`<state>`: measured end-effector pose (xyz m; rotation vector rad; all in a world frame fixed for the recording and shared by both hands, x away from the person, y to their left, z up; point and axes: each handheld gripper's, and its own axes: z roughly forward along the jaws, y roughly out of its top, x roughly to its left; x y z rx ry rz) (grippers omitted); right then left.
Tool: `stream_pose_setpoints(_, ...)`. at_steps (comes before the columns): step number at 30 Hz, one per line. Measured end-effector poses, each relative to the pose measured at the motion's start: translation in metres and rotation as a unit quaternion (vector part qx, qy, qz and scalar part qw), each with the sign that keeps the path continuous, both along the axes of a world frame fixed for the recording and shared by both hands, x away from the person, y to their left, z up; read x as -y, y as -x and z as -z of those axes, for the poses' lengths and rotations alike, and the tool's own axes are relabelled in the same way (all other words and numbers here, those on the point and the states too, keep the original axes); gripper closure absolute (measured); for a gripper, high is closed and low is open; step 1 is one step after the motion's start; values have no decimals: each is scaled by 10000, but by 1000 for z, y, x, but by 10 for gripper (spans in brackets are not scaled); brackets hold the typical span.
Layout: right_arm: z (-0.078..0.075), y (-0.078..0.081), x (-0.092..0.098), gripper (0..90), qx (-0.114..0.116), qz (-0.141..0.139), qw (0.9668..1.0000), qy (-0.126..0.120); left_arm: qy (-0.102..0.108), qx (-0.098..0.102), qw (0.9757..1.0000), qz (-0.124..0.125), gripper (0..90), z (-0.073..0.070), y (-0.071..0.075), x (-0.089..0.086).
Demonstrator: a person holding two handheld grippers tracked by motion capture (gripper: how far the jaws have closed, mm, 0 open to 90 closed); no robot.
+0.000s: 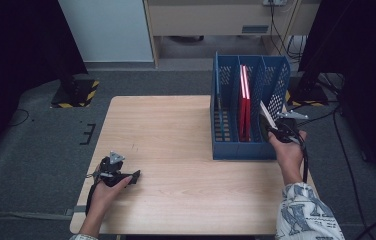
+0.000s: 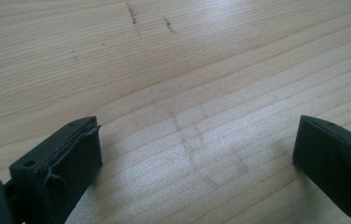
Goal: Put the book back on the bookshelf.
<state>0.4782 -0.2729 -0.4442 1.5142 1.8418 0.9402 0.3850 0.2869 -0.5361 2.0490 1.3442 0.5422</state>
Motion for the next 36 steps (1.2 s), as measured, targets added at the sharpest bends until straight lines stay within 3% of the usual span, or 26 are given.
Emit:
stream_pose_setpoints(20,4,-2,-2,747,-35,50,10000,28,0,4,10000,7,1,0,0,0)
stream_pose_setpoints(29,5,-2,-3,759,108,96,9997,190,1,5,10000,15,5,0,0,1)
stream_pose_setpoints(36,3,-10,1,760,215,324,9987,322,3,7,10000,21,5,0,0,1)
